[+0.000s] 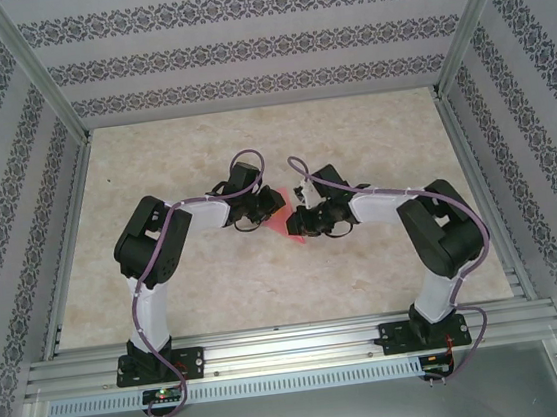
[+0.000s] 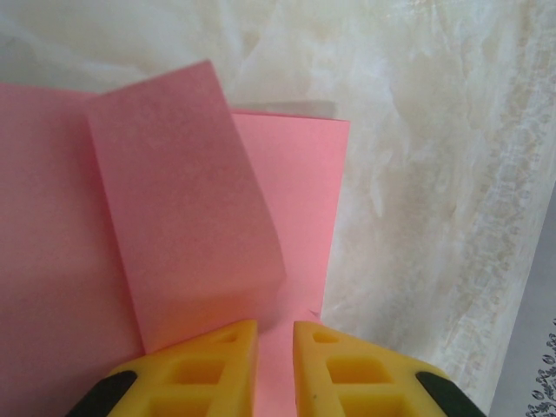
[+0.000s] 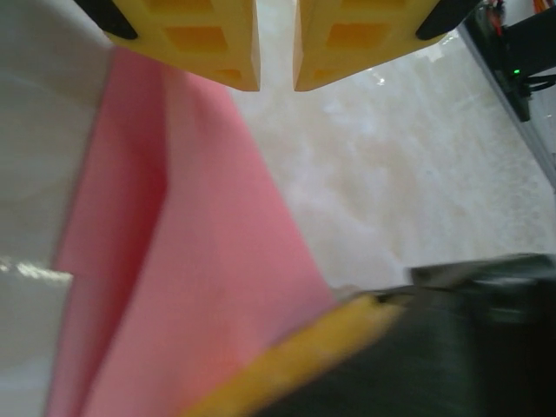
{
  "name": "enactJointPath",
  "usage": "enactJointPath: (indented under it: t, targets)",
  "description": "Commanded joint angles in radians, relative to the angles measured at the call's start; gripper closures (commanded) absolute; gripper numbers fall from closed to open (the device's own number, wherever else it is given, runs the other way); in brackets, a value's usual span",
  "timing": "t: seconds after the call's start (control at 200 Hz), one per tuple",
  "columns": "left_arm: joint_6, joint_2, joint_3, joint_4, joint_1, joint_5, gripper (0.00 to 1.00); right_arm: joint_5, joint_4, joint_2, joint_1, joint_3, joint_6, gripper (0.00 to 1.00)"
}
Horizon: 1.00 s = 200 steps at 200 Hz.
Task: Fold a paper plane with a square sheet of paper (fold left side to right side)
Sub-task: Fourth fold the wing at the center of the table.
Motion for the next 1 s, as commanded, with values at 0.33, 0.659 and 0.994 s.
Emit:
enactJointPath:
  t: [0.33, 0.659, 0.994]
  targets:
    - [0.036, 0.063, -0.014, -0.085, 0.004, -0.075, 0.8, 0.046, 0.054, 0.027, -0.048, -0.128, 0.036, 0.92]
    - [0.065, -0.023, 0.0, -0.059, 0.005, -0.025, 0.78, 0.074, 0.051, 0.018, -0.048, -0.197, 0.086, 0.96]
    - [0.06, -0.157, -0.075, -0.031, -0.04, 0.032, 0.78, 0.131, 0.004, 0.022, -0.034, -0.174, 0.093, 0.98]
